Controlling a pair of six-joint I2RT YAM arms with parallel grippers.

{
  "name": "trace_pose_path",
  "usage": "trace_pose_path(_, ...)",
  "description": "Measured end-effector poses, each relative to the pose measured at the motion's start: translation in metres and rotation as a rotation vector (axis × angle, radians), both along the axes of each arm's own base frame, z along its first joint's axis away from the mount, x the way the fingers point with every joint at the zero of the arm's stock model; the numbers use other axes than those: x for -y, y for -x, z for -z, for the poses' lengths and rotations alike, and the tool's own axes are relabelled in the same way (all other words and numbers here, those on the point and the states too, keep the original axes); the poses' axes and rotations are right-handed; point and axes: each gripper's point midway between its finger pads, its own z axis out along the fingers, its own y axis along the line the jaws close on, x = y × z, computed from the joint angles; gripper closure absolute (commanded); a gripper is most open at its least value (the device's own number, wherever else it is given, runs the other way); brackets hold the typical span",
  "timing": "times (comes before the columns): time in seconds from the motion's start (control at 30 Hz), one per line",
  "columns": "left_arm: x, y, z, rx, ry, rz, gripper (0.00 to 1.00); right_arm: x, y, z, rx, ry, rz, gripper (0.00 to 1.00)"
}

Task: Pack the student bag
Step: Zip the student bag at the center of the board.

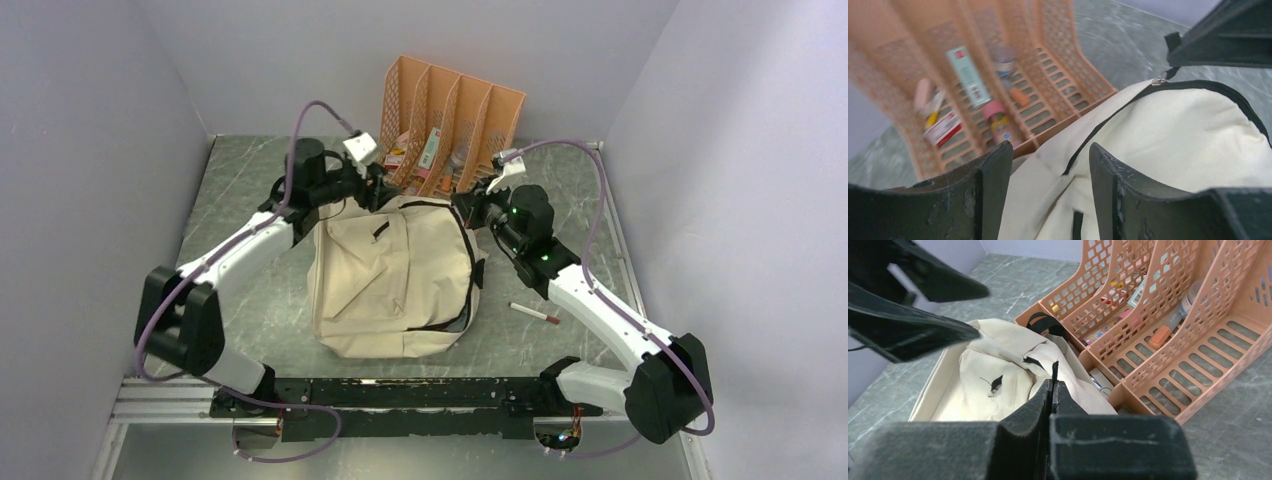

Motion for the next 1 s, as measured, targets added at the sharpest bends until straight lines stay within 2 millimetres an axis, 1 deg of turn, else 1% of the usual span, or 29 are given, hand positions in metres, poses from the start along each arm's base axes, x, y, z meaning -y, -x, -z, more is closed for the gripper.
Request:
trace_pose_path(0.13, 0.040, 0.000, 0.018, 0.091, -0.105, 0.223, 0.37, 0.000, 0.007, -0.004, 0.013, -0.010, -0.018, 1.00)
trace_pose_path(0.27, 0.071, 0.002, 0.018, 0.200, -0.204, 0.382, 0.37, -0.002, 0.011, -0.007, 0.021, -0.014, -0.045, 1.00)
trace_pose_path(0.4, 0.095, 0.000, 0.020, 0.285, -0.310, 0.497, 0.39, -0.004, 0.013, -0.007, 0.020, -0.015, -0.060, 1.00)
trace_pose_path(0.47, 0.102, 0.002, 0.025, 0.299, -0.346, 0.536, 0.39, -0.005, 0.014, -0.007, 0.020, -0.013, -0.066, 1.00)
trace_pose_path(0.5, 0.104, 0.004, 0.032, 0.299, -0.367, 0.560, 0.39, -0.005, 0.014, -0.006, 0.020, -0.012, -0.067, 1.00)
trace_pose_path(0.6, 0.104, 0.014, 0.049, 0.278, -0.406, 0.606, 0.40, -0.004, 0.014, -0.005, 0.019, -0.006, -0.066, 1.00)
trace_pose_path(0.83, 0.103, 0.026, 0.070, 0.243, -0.452, 0.662, 0.42, -0.003, 0.015, -0.005, 0.024, 0.007, -0.068, 1.00)
trace_pose_path(0.9, 0.103, 0.027, 0.073, 0.236, -0.457, 0.667, 0.49, -0.003, 0.015, -0.005, 0.024, 0.008, -0.068, 1.00)
trace_pose_path(1.0, 0.104, 0.028, 0.073, 0.236, -0.462, 0.667, 0.65, -0.003, 0.015, -0.005, 0.026, 0.010, -0.068, 1.00)
